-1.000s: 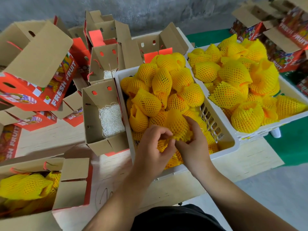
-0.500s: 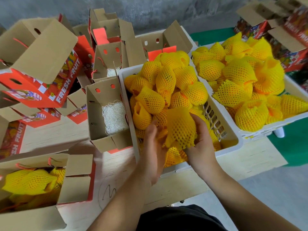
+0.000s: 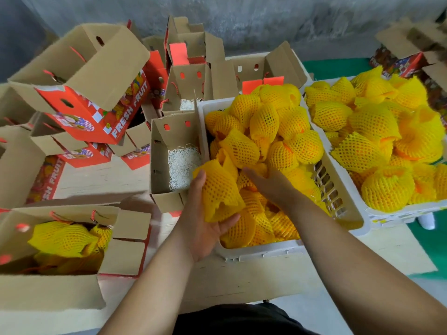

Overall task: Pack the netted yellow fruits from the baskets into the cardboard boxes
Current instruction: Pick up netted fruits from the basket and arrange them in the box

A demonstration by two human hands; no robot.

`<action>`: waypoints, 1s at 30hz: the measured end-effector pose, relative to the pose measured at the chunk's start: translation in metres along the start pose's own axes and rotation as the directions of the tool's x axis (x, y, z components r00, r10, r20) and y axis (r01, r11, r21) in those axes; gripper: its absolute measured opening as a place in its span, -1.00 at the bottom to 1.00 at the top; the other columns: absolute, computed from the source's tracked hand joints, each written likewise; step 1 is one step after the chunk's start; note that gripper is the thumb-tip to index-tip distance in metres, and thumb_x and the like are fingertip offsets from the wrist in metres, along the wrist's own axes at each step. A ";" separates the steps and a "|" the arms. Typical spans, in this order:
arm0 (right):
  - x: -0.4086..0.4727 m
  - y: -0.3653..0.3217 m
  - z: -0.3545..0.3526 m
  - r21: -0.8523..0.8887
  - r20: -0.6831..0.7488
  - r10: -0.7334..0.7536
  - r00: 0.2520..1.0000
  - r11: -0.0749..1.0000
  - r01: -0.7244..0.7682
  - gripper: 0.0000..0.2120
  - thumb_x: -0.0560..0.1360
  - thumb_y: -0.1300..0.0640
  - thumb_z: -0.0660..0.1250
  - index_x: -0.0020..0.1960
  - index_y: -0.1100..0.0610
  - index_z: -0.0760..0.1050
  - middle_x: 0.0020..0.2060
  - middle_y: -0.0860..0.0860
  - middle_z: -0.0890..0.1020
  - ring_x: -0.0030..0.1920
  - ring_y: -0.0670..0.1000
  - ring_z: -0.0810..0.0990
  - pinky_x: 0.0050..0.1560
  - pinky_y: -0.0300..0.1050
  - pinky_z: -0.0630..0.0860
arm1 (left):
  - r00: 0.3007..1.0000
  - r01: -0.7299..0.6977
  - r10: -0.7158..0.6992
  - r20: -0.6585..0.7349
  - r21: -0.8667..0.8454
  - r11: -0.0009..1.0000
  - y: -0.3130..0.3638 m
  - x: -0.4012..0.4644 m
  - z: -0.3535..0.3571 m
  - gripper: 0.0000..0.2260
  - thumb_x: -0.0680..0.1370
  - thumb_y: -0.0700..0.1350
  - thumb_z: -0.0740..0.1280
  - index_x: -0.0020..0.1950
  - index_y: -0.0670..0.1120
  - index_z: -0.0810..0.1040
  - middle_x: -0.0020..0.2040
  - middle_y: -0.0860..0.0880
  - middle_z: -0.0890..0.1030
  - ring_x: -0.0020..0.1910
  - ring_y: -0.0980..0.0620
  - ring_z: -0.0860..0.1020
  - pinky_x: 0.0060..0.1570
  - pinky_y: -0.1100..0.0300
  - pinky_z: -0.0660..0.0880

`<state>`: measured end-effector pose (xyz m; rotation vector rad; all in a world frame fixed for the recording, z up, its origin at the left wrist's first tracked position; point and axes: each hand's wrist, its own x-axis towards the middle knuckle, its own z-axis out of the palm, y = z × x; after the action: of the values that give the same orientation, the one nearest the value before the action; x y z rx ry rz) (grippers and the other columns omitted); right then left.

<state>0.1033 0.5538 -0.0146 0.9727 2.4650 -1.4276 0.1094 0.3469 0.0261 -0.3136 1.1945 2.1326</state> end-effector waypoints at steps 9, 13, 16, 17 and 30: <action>-0.045 0.002 0.019 -0.020 -0.312 -0.253 0.916 0.965 0.260 -0.21 0.32 0.13 0.60 0.42 0.06 0.25 0.25 0.14 0.42 0.29 0.21 0.44 0.16 -0.04 0.37 | 0.995 0.097 -0.097 -0.003 0.004 0.995 0.024 -0.004 -0.042 -0.45 0.40 0.22 0.50 0.31 0.04 0.52 0.09 -0.13 0.74 0.05 -0.14 0.73 -0.07 -0.04 0.66; -0.091 -0.028 0.035 -0.035 -0.388 -0.401 0.830 0.906 0.421 -0.17 0.34 0.11 0.58 0.48 0.08 0.23 0.31 0.13 0.41 0.34 0.18 0.42 0.32 0.08 0.41 | 0.990 0.142 -0.142 0.008 0.049 0.989 0.034 -0.001 -0.062 -0.50 0.41 0.23 0.54 0.26 0.00 0.65 0.07 -0.13 0.74 -0.03 -0.08 0.74 -0.11 0.04 0.65; -0.125 -0.066 0.070 -0.017 -0.406 -0.442 0.800 0.879 0.477 -0.22 0.34 0.04 0.54 0.45 0.09 0.26 0.27 0.12 0.44 0.32 0.16 0.46 0.30 0.23 0.45 | 0.995 0.090 -0.093 0.045 0.058 0.994 0.052 -0.006 -0.085 -0.82 0.44 0.20 0.53 -0.09 0.14 0.77 -0.06 -0.01 0.76 -0.15 0.03 0.74 -0.17 0.03 0.66; -0.136 -0.078 0.087 0.023 -0.387 -0.442 0.809 0.873 0.488 -0.22 0.34 0.05 0.53 0.46 0.09 0.26 0.27 0.13 0.45 0.32 0.15 0.47 0.30 0.23 0.46 | 0.994 0.080 -0.085 0.063 0.090 0.993 0.061 -0.009 -0.096 -0.85 0.44 0.20 0.53 -0.08 0.18 0.76 -0.02 0.02 0.76 -0.11 0.04 0.74 -0.17 0.02 0.66; -0.202 -0.195 0.328 0.391 -0.261 -0.178 0.949 0.879 0.273 -0.36 0.36 -0.02 0.47 0.41 0.01 0.40 0.16 0.02 0.65 0.16 0.02 0.64 0.23 0.08 0.57 | 0.997 0.080 -0.082 -0.002 0.230 0.970 0.219 -0.065 -0.333 -0.43 0.35 0.19 0.62 0.32 0.16 0.59 0.28 0.10 0.67 0.26 0.02 0.64 0.27 -0.27 0.50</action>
<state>0.0814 0.1258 0.0332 0.9789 2.5422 -2.1089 -0.0210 -0.0352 0.0206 -0.2459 1.3854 1.9009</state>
